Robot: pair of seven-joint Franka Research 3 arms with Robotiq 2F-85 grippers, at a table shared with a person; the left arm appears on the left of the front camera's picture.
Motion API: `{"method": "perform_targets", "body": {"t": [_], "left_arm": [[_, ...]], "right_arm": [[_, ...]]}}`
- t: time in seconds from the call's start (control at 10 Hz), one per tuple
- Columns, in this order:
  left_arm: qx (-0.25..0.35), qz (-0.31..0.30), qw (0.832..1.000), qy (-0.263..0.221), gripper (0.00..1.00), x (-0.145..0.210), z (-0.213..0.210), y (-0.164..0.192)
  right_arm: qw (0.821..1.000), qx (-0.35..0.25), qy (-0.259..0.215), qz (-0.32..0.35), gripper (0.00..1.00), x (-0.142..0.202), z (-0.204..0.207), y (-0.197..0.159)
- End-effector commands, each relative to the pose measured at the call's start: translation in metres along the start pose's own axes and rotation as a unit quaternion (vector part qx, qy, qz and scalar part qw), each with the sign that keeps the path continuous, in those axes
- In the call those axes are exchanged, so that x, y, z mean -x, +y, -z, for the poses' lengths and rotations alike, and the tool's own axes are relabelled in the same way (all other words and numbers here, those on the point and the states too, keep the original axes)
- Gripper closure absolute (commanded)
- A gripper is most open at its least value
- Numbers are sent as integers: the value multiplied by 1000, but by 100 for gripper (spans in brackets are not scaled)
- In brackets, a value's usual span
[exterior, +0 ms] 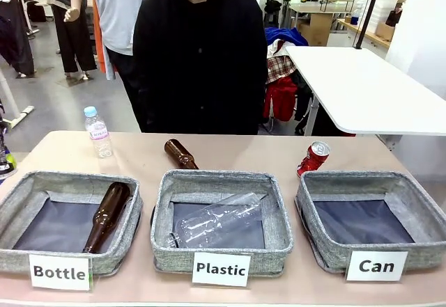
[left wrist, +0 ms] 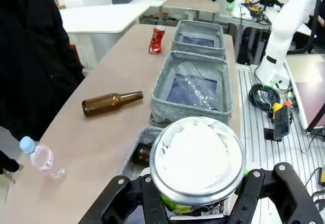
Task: Sort the can waste into the basket.
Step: Pick up the can waste from the table and place it in the right Fabric basket.
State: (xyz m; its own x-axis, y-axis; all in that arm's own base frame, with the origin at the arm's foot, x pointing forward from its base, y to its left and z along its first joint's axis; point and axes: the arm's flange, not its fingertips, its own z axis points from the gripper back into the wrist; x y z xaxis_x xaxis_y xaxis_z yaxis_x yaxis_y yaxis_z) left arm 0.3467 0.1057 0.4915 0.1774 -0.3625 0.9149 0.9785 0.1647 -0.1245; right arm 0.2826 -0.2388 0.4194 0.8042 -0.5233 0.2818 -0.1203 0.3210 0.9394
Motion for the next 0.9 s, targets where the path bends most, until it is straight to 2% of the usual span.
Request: {"method": "perform_targets", "body": {"t": [0.0,0.1,0.2,0.3,0.4,0.5,0.6,0.7,0.8], "left_arm": [[4,0,1000,-6,100,-5,-4,4],[0,0,1000,0,61,0,0,0],[-31,-33,999,12,61,-12,28,-3],[-42,-33,998,16,61,-65,81,-9],[-42,2,999,-3,61,-120,142,-16],[-8,20,1000,3,61,-166,209,-24],[-12,28,999,14,61,-202,274,-26],[13,48,998,47,61,-230,334,-27],[69,58,994,69,61,-256,407,-27]], "right_arm": [[1000,-10,-6,-14,0,-3,0,0],[1000,-10,-6,-14,0,-3,0,0],[1000,-10,-6,-14,0,-3,0,0],[1000,0,0,0,0,0,0,0],[999,31,-6,-30,0,6,-31,26],[995,85,41,-39,0,12,-64,41],[991,114,49,-59,0,14,-95,48],[987,117,80,-73,0,21,-127,54],[987,114,76,-85,0,27,-157,57]]}}
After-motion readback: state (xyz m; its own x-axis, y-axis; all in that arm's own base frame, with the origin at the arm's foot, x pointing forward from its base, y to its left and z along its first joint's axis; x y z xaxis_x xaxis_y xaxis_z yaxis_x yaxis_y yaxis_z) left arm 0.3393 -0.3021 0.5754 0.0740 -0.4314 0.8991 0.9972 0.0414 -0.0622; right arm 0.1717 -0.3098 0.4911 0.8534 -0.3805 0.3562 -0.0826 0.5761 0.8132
